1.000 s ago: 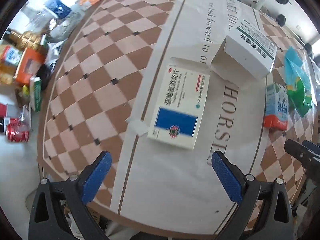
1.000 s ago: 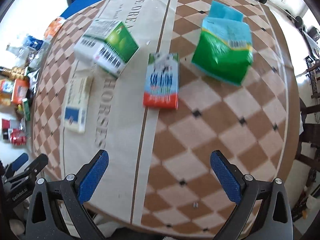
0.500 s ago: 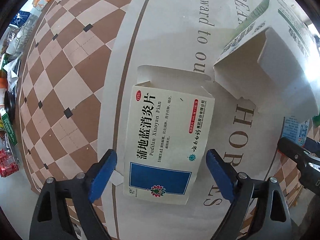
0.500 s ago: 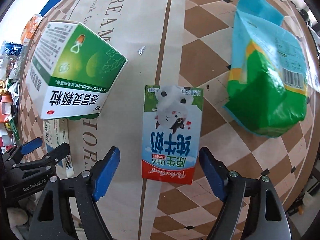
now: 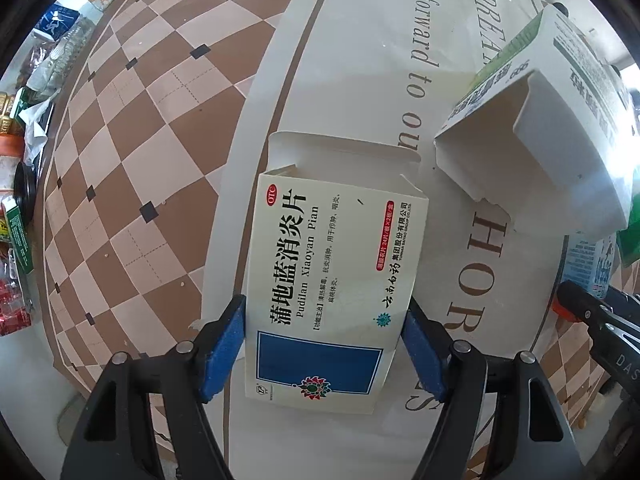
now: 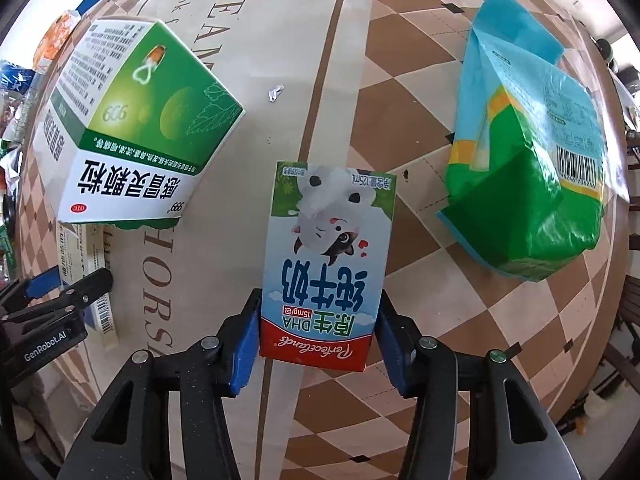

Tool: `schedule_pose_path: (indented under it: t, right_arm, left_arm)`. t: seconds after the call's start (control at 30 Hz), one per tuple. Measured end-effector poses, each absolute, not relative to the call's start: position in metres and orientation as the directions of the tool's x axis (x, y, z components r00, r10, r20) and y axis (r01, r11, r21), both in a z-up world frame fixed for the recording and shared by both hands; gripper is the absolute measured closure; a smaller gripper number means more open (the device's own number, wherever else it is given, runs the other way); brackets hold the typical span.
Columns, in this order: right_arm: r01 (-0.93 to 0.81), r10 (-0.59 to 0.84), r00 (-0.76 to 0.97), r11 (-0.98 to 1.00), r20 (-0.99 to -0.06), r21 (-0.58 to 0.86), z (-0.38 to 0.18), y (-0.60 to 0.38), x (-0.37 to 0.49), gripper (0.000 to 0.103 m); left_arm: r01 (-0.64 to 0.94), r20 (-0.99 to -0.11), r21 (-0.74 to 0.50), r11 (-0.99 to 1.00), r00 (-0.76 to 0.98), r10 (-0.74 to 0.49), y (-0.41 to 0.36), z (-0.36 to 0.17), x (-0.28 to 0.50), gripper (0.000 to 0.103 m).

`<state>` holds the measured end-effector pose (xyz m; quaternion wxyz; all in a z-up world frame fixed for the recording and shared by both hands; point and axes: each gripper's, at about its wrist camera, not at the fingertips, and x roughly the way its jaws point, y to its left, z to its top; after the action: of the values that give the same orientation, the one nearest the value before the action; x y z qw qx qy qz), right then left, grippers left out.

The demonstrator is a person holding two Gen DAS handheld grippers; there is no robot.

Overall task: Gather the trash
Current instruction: 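Grasp the white-blue medicine box with left tool while right tool grasps the milk carton, then carry the medicine box and milk carton over the white bin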

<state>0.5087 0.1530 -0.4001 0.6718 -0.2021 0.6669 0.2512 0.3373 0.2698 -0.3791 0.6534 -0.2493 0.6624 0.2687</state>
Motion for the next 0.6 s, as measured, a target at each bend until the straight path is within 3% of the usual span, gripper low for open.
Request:
schedule_pose_path:
  t: [0.6]
  right_arm:
    - [-0.65, 0.205, -0.019, 0.741, -0.978, 0.168, -0.361, 0.108, 0.464, 0.049]
  left_arm:
    - [-0.744, -0.987, 0.004, 0.668, 0.105, 0.123, 0.187, -0.298, 0.27, 0.031]
